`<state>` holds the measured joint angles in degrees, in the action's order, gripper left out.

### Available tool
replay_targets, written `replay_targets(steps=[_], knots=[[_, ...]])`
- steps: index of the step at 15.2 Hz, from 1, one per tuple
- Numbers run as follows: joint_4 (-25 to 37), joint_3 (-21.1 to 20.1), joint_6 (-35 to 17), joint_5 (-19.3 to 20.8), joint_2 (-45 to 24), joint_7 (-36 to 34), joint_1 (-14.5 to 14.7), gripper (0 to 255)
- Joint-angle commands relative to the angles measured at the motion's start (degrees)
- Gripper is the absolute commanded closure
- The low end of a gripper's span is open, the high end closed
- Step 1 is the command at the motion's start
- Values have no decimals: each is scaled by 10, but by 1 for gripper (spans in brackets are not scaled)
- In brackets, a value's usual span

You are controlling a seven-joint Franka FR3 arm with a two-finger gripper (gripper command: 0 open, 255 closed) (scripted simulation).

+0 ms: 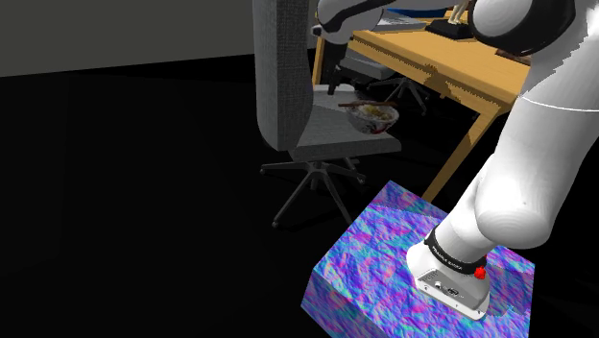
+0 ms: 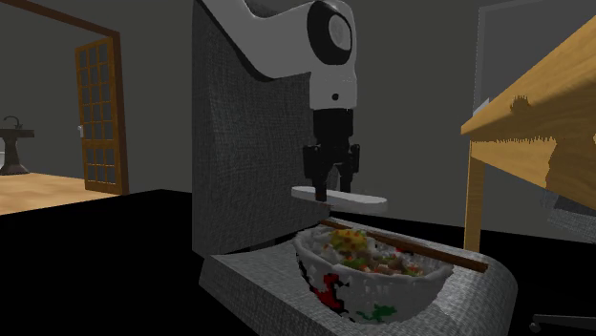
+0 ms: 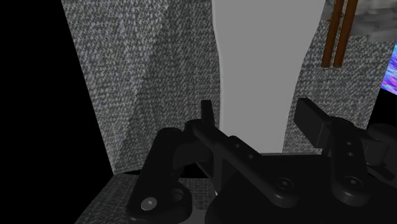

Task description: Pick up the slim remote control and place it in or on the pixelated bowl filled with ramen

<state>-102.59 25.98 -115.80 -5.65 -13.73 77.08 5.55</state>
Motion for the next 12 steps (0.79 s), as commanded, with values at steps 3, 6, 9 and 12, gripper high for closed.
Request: replay_targets(steps=[3,6,9,12], knots=[[21,2,29,5,9,-3,1,255],[38,3,51,8,14,-4,1,255],[56,3,72,10,18,-6,1,255],[76,4,95,12,21,-7,0,255]])
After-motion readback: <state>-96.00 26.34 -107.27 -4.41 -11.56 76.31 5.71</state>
